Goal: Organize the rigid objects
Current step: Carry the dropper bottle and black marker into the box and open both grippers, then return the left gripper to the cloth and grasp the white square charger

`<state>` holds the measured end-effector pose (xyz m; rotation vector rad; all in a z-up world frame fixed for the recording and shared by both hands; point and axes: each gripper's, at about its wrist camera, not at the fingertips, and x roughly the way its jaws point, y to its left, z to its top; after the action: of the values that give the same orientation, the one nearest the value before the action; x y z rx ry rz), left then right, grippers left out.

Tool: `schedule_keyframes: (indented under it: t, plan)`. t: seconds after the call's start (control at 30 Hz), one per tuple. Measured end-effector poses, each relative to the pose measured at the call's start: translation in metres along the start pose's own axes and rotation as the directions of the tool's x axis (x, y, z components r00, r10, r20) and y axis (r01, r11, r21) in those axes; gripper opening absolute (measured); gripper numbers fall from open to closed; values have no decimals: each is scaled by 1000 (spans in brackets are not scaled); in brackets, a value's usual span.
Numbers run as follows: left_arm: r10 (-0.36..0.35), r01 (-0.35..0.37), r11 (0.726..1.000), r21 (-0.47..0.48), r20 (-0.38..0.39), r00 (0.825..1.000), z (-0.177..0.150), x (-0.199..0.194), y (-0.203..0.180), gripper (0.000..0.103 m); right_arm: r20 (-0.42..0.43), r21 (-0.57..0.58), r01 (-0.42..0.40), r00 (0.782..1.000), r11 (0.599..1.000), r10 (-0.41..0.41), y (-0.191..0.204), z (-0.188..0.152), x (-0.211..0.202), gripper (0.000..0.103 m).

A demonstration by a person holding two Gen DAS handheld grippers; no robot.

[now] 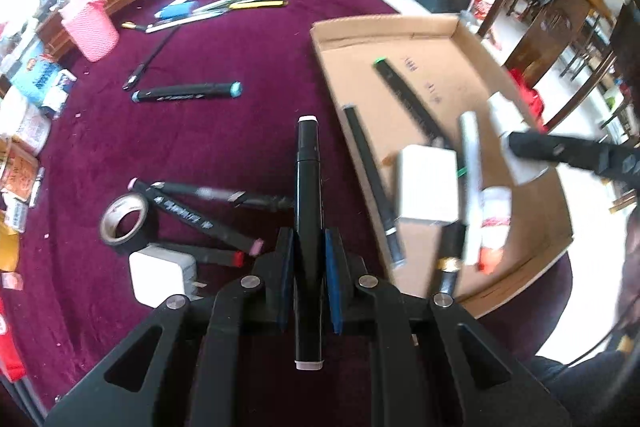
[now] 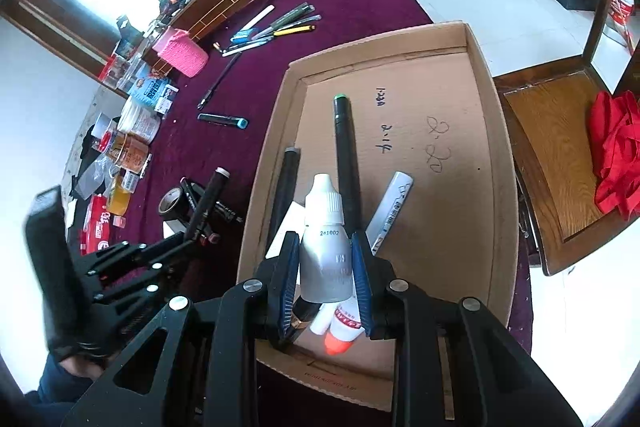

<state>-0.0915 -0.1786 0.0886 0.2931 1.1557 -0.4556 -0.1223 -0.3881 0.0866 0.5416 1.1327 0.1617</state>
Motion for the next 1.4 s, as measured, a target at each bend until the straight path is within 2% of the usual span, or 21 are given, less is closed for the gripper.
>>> schedule_keyframes:
  t: [0.13, 0.23, 0.3, 0.5, 0.83, 1.0, 1.07, 1.17, 1.23, 1.4]
  plan:
    - [-81, 81, 997, 5, -16, 997, 22, 3, -18, 13, 4, 35, 34, 999, 999, -34, -14, 6, 4, 23]
    - [-100, 101, 995, 20, -23, 995, 40, 14, -35, 13, 10, 57, 69, 998, 996, -70, -25, 11, 6, 23]
    - [-101, 102, 995, 16, -33, 994, 49, 26, -39, 13, -6, 66, 124, 992, 990, -124, -31, 13, 9, 23]
    - [-68, 69, 998, 9, -80, 994, 54, 54, -54, 13, -43, 77, 149, 988, 986, -146, -46, 5, 20, 23]
    - [-43, 44, 999, 15, -41, 998, 64, 65, -60, 13, -37, 45, 201, 979, 978, -200, -47, 5, 26, 23]
    - [-85, 85, 996, -11, -41, 996, 65, 69, -50, 13, -38, 58, 209, 978, 976, -207, -45, 4, 25, 25]
    - [-130, 129, 991, -32, -55, 990, 64, 69, -45, 15, -40, 60, 222, 975, 973, -219, -46, 4, 24, 29]
    - [-173, 170, 984, -53, -59, 983, 61, 65, -38, 22, -35, 64, 231, 973, 971, -229, -45, 4, 21, 29]
    - [-195, 191, 980, -64, -71, 978, 59, 62, -37, 39, -26, 57, 248, 969, 967, -247, -43, 4, 19, 29]
    - [-214, 210, 976, -50, -65, 975, 52, 51, -37, 40, -3, 62, 255, 967, 965, -255, -37, 5, 13, 30]
